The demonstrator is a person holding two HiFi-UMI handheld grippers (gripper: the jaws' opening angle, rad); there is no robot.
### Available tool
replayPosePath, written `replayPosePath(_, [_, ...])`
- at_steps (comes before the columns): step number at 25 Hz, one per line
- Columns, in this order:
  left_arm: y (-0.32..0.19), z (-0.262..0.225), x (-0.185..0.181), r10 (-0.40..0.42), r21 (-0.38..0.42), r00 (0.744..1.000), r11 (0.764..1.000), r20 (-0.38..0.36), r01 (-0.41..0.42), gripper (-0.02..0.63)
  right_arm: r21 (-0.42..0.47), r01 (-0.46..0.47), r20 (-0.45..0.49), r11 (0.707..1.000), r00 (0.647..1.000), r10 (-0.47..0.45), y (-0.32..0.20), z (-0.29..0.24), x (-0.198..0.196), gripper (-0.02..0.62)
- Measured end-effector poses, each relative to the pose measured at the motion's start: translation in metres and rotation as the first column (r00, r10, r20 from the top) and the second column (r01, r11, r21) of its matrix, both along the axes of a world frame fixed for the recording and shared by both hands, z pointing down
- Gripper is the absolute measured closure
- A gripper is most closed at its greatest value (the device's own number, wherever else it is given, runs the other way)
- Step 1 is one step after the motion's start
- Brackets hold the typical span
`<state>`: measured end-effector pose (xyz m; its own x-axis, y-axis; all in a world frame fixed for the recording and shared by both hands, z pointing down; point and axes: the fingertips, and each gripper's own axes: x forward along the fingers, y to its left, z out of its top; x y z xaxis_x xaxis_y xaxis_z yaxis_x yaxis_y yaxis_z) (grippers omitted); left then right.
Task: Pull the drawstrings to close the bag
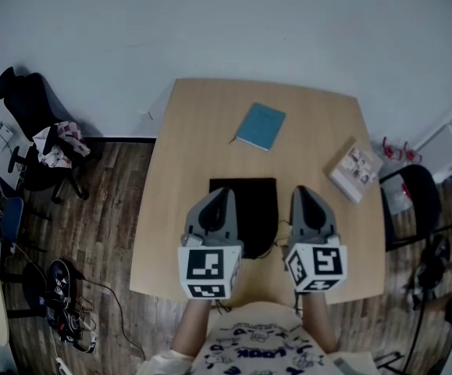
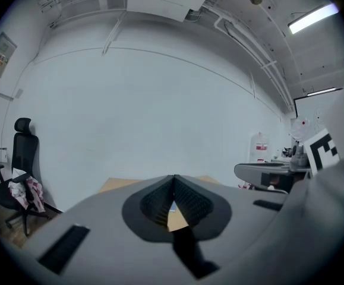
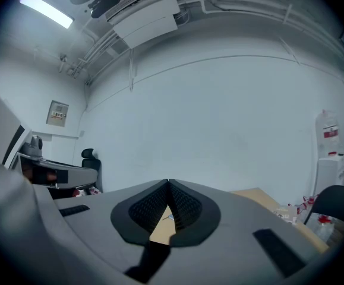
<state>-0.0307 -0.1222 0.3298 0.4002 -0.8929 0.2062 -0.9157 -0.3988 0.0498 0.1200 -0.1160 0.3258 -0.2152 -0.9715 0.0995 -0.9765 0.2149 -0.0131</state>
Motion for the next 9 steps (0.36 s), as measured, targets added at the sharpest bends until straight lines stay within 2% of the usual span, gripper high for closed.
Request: replayPosePath(9, [-0.0021,0.0001,-0.0015,-0.004,0.009,1.000,1.000,0.021,0.003,0.603,0.006,-0.006,-0.009,1.000,1.000,0.006,-0.0013,-0.0008,0.0045,0.592])
